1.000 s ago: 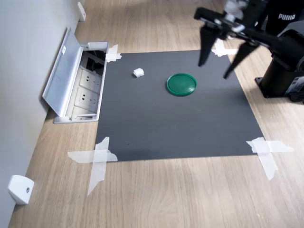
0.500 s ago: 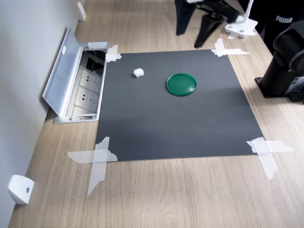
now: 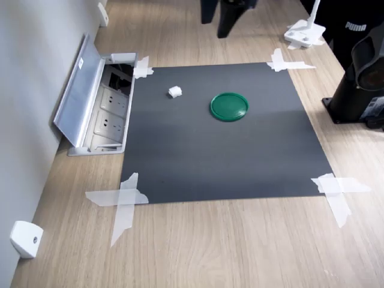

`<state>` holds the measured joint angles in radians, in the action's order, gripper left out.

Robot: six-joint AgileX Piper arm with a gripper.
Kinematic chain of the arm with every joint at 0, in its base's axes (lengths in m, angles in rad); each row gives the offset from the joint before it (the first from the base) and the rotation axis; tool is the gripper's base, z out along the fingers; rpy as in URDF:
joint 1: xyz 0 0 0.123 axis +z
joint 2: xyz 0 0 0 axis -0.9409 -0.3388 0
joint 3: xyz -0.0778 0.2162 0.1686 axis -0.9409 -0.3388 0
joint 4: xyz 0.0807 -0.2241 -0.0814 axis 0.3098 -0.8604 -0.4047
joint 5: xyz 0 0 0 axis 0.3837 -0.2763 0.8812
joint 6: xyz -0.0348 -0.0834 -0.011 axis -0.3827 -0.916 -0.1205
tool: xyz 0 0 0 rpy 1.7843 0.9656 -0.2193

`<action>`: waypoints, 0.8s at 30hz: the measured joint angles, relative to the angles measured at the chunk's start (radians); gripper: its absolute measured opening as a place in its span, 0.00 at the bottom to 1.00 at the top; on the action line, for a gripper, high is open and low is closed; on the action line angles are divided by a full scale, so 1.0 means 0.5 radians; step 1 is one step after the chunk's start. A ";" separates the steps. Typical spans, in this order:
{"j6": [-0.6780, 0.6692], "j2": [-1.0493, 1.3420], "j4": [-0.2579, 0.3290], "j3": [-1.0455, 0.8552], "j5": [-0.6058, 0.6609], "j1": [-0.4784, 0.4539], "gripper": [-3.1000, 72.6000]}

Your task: Grasp a white terminal and put it on the green lid.

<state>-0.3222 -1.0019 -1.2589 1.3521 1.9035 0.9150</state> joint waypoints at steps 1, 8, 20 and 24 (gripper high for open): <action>-0.011 -0.036 0.002 0.038 -0.005 -0.009 0.80; -0.145 -0.355 0.005 0.330 -0.023 -0.038 0.80; -0.112 -0.714 0.091 0.450 -0.099 0.024 0.80; -0.012 -0.755 0.095 0.454 -0.123 0.108 0.80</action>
<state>-0.3280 -1.3795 -1.2112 1.5790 1.8422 0.9689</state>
